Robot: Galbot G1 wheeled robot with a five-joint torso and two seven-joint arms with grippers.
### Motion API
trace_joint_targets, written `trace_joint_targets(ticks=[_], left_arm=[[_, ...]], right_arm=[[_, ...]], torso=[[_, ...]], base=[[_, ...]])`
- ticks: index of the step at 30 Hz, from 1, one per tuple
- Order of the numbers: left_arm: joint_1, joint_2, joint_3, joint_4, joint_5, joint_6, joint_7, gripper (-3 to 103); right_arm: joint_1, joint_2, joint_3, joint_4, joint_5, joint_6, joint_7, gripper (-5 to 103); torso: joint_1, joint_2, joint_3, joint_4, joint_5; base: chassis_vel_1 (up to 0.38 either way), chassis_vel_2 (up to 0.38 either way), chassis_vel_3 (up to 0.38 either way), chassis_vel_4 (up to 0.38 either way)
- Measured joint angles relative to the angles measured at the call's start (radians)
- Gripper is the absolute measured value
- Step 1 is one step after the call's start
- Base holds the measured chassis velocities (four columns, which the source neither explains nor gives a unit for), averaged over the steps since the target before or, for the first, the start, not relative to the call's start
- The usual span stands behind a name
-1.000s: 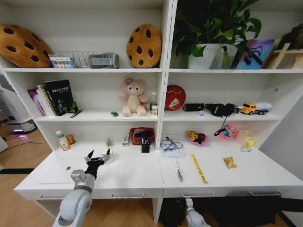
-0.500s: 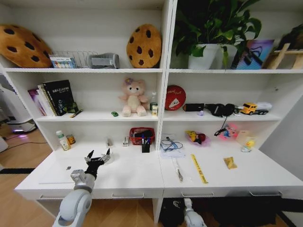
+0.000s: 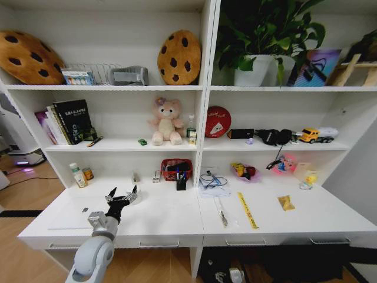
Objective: Organize the objects on the table.
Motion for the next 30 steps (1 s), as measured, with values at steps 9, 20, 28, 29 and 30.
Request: trace_joint_targets(ticks=[9, 20, 28, 29, 30], left_arm=[[0.0, 0.0, 0.0, 0.0, 0.0, 0.0, 0.0, 100], [0.0, 0.0, 0.0, 0.0, 0.0, 0.0, 0.0, 100], [0.0, 0.0, 0.0, 0.0, 0.0, 0.0, 0.0, 100], [0.0, 0.0, 0.0, 0.0, 0.0, 0.0, 0.0, 100], [0.0, 0.0, 0.0, 0.0, 0.0, 0.0, 0.0, 100]], right_arm=[[-0.18, -0.071, -0.061, 0.373, -0.053, -0.029, 0.16, 100], [-0.128, -0.071, -0.043, 0.657, -0.151, -0.097, 0.124, 100], [0.022, -0.11, 0.13, 0.614, -0.156, 0.071, -0.012, 100], [0.023, -0.121, 0.167, 0.608, -0.157, 0.109, -0.076, 100], [0.006, -0.128, 0.193, 0.611, -0.157, 0.136, -0.118, 100]], torso=[[0.0, 0.0, 0.0, 0.0, 0.0003], [0.0, 0.0, 0.0, 0.0, 0.0001], [0.0, 0.0, 0.0, 0.0001, 0.0004], [0.0, 0.0, 0.0, 0.0002, 0.0003], [0.0, 0.0, 0.0, 0.0002, 0.0003]], base=[[0.0, 0.0, 0.0, 0.0], [0.0, 0.0, 0.0, 0.0], [0.0, 0.0, 0.0, 0.0], [0.0, 0.0, 0.0, 0.0], [0.0, 0.0, 0.0, 0.0]])
